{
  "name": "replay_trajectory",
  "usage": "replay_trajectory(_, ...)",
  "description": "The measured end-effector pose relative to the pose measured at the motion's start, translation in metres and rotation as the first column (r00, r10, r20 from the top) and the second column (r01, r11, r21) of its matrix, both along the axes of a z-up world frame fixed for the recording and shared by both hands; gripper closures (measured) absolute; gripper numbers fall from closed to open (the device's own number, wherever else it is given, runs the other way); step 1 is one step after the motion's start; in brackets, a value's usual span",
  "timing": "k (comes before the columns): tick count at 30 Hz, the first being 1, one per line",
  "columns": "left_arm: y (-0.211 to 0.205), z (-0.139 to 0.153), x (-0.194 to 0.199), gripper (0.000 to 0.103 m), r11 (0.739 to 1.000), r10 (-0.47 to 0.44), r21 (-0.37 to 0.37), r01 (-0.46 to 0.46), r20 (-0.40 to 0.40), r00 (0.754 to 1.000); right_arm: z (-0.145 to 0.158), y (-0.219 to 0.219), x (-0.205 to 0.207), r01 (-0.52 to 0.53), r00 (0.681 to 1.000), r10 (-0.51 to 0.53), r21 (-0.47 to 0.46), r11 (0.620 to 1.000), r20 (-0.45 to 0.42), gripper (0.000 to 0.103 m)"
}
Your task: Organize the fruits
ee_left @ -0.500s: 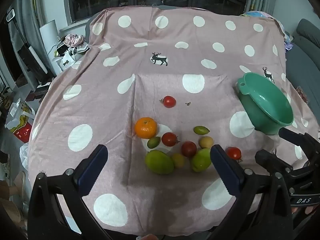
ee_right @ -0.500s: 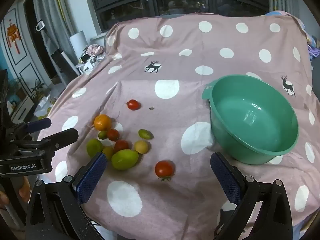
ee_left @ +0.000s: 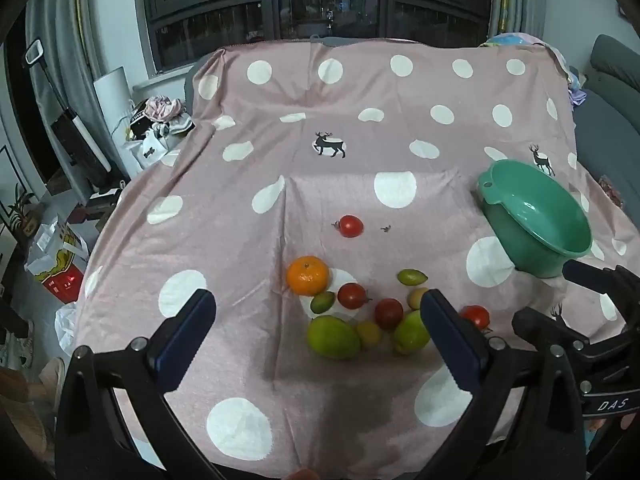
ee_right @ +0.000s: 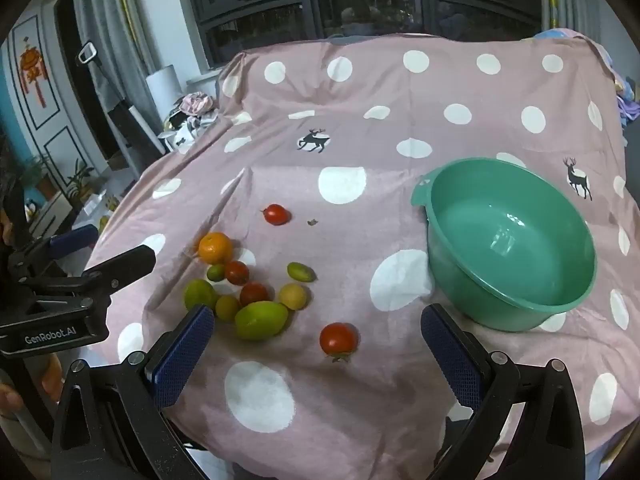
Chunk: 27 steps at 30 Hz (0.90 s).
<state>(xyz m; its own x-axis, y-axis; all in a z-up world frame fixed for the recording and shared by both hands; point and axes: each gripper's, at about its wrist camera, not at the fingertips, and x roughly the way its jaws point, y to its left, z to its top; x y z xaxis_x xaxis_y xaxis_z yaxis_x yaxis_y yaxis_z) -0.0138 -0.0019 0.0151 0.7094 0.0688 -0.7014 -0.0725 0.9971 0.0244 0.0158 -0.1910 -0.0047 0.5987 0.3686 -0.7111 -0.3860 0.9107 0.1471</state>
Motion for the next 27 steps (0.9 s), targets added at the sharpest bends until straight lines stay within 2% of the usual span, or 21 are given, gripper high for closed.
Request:
replay_trajectory(12,-0.0015,-0.0003,-0.0033,0.000,1.000,-0.007,0.009,0.007,0.023,1.000,-0.0008,0.0016,-0.0019,-0.004,1.000,0.004,-0.006,1.000,0.002,0.000)
replay_trajectory(18,-0.0034,-0.0033,-0.0011,0.000,0.998,-0.051,-0.026,0.051,0.007,0.999,-0.0055,0.0014,-0.0019,0.000,1.000,0.000,-0.010,1.000,-0.008,0.000)
replay_trajectory(23,0.0002,-0.0059,0.0032,0.000,0.988,-0.097,-0.127,0.092,-0.029,0.995,-0.0057,0.0020,-0.0014,-0.001,1.000,0.001,-0.010,1.000,-0.008,0.000)
replay_trajectory(27,-0.0012,-0.0067,0.0034,0.000,0.989,-0.093,-0.121,0.088,-0.034,0.995,-0.0060,0.0022,-0.0013,0.001,1.000,-0.001,-0.011,1.000,-0.012,0.000)
